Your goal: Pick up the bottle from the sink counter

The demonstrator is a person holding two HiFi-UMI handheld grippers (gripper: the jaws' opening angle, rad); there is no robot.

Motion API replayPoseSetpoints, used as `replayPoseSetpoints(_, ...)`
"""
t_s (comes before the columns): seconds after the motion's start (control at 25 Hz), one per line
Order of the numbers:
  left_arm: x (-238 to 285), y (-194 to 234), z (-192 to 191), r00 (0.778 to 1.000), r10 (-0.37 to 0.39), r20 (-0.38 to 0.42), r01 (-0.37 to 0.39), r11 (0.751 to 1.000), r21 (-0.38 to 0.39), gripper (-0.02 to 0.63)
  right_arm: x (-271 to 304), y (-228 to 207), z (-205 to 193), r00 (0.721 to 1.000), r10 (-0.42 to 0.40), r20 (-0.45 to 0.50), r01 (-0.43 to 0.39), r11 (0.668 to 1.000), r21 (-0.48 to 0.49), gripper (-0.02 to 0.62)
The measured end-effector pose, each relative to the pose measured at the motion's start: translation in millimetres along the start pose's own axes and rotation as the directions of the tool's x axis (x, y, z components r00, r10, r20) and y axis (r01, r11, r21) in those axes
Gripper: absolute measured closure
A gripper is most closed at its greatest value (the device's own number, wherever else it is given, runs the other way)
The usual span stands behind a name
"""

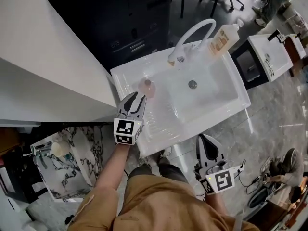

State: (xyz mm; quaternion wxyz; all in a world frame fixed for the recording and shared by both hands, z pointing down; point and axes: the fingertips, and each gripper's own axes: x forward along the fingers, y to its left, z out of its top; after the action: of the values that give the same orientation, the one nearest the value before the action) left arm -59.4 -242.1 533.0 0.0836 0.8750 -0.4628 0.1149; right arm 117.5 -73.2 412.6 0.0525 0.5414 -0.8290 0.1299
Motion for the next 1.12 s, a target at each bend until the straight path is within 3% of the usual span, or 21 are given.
replayPoseSetpoints(1.12, 91.9, 19.1, -50.7, 0.992, 0.033, -0.119, -0.041, 0.997, -0.067, 0.44, 12.5, -29.5, -26.1, 0.997, -0.006, -0.077, 0.009, 0.999, 0.043, 0.592)
